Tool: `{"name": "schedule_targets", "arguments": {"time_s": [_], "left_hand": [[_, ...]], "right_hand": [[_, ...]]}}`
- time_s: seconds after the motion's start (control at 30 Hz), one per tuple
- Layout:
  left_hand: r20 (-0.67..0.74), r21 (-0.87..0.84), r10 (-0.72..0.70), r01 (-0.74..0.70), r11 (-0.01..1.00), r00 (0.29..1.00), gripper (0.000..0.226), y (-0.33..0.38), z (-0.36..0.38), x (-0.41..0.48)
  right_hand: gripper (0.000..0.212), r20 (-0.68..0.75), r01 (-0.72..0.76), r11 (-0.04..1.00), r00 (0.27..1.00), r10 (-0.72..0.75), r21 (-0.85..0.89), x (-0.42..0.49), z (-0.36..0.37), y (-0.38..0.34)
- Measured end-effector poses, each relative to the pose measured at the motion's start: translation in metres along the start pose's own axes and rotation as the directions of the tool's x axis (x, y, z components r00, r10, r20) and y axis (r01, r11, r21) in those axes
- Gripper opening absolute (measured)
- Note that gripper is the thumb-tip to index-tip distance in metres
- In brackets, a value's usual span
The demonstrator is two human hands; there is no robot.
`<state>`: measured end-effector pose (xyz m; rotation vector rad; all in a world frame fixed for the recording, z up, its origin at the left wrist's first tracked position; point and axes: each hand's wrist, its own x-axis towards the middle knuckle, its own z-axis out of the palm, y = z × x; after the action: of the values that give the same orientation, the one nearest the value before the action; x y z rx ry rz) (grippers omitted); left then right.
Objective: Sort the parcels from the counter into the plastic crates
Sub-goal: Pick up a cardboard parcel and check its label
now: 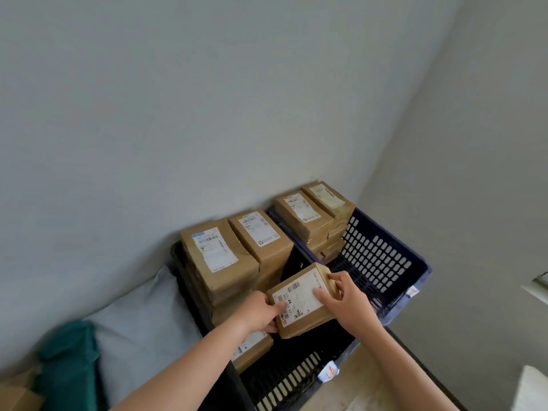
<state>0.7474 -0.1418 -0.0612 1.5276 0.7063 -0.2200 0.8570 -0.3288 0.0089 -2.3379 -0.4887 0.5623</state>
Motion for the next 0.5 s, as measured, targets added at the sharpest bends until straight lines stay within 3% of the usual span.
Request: {"name": "schedule_targets", "arguments": {"time_s": [0.2,0.33,0.5], "left_hand": [[-0.145,0.072,-0.144,0.155,0.985,0.979,0.034,-0.051,0.016,0.070],[-0.185,0.134,-0.166,0.193,0.972,0.969,0.033,-0.065,0.019,0.088],[-0.275,0.153,-0.210,0.259,0.954,0.938,0.030,-0.077,0.020,0.101]], "right_hand": [[0.059,0.080,-0.005,0.988,0.997,0.018,-0.154,0.056,0.050,0.027],[0.068,0.120,-0.031,0.967,0.991,0.063,-0.253,0.080,0.075,0.044],[0.049,0.156,-0.023,0.940,0.984,0.081,-0.341,0.109,0.097,0.059]]}}
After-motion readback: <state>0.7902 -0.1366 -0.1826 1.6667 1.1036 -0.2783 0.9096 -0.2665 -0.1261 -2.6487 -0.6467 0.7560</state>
